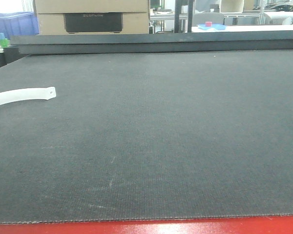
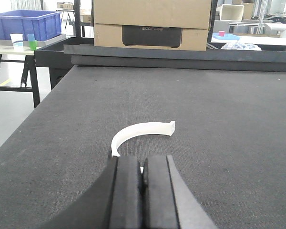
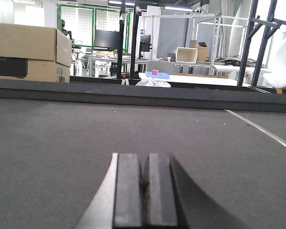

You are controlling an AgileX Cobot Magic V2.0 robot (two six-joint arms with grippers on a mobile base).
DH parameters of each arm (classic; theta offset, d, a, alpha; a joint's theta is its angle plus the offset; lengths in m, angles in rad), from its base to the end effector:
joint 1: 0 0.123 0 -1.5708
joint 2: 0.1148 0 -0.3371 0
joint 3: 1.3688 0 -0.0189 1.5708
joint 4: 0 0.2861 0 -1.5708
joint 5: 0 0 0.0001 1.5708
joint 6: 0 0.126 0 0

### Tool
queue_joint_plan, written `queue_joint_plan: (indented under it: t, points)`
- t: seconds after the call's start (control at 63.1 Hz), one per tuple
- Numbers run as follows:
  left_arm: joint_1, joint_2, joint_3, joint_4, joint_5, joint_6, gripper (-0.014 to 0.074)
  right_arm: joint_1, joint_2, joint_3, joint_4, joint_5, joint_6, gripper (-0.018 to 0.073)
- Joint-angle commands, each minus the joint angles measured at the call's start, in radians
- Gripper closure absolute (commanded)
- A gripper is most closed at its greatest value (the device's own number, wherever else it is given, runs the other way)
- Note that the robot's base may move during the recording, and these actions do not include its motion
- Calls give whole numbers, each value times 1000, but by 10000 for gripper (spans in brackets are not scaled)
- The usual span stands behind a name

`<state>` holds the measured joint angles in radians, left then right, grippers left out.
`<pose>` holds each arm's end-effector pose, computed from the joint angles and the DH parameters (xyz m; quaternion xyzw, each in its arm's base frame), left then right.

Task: Grab PVC pipe and place in blue bin
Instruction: 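Move both grippers down toward the two white curved pipe pieces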

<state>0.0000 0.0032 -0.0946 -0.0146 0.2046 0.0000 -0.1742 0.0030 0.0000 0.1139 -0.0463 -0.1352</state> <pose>0.0694 -0.0004 0.2287 -0.0041 0.7162 -0.0061 0.6978 0.0724 -0.0134 0.2218 0.0523 0.6575 -0.0751 0.7478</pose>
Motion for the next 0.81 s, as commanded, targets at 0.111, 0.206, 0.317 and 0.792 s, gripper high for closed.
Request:
queue_joint_plan:
  t: [0.111,0.206,0.317,0.792]
  points:
    - [1,-3,2,2,-11,0,707,-4,-3,0,-6,-28,-2,721]
    - [1,-3,2,2,-11,0,707,-4,-3,0,-6,-28,-2,721]
    - [1,-3,2,2,-11,0,707,-4,-3,0,-6,-28,-2,721]
    - [1,-3,2,2,-11,0,707,-4,-3,0,-6,-28,-2,721]
